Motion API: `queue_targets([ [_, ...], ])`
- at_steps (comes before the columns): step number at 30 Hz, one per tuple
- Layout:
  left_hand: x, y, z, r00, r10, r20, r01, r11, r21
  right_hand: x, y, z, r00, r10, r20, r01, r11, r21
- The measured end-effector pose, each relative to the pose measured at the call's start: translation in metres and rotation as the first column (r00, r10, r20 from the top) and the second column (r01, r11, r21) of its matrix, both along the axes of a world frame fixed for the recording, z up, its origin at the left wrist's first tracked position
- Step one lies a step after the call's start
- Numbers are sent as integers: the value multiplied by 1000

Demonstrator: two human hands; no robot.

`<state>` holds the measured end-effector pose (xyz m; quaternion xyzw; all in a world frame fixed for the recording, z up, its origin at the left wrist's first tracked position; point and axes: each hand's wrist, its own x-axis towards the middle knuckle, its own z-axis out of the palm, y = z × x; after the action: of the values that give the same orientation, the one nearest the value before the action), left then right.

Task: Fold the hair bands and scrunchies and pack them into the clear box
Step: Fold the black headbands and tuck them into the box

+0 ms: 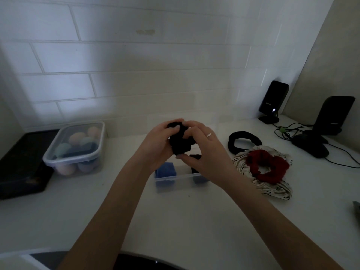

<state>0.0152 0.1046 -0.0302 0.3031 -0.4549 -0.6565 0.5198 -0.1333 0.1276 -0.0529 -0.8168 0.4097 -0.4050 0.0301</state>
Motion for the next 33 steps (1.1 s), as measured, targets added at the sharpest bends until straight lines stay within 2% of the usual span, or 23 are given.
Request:
queue_targets([
  [2, 0, 1, 0, 1000, -8, 20, 8, 1000, -17, 2, 0, 0, 997, 31, 76, -32, 999, 16],
  [7, 11, 0, -6, 990, -65, 123, 69, 997, -27, -2, 0, 6, 887, 15, 461, -178, 933, 314],
  [10, 12, -3, -12, 991, -46, 124, 52, 998, -47, -3, -3, 6, 864, -5, 503, -181, 930, 321],
  [14, 6, -4, -13, 974, 37, 225, -16, 995, -95, 0, 0, 11, 812, -27, 583, -147, 957, 250],
  [16, 2, -3, -13, 967, 88, 237, -64, 992, -109, 0, 2, 13, 844, 17, 536, -133, 975, 178],
  [19, 0, -2, -12, 963, 144, 229, -122, 987, -106, 2, 2, 7, 955, 75, 287, -92, 995, 46],
  [21, -2, -2, -11, 955, 164, 245, -143, 984, -102, 2, -1, 0, 986, 53, 159, -51, 998, -21],
  [27, -4, -2, -9, 992, 118, 46, -118, 993, -6, 4, 0, -7, 992, 44, 116, -35, 996, -80],
  [33, -5, -2, -9, 990, 28, -141, -11, 992, 123, 5, -2, -8, 998, -50, -45, 43, 990, -136],
])
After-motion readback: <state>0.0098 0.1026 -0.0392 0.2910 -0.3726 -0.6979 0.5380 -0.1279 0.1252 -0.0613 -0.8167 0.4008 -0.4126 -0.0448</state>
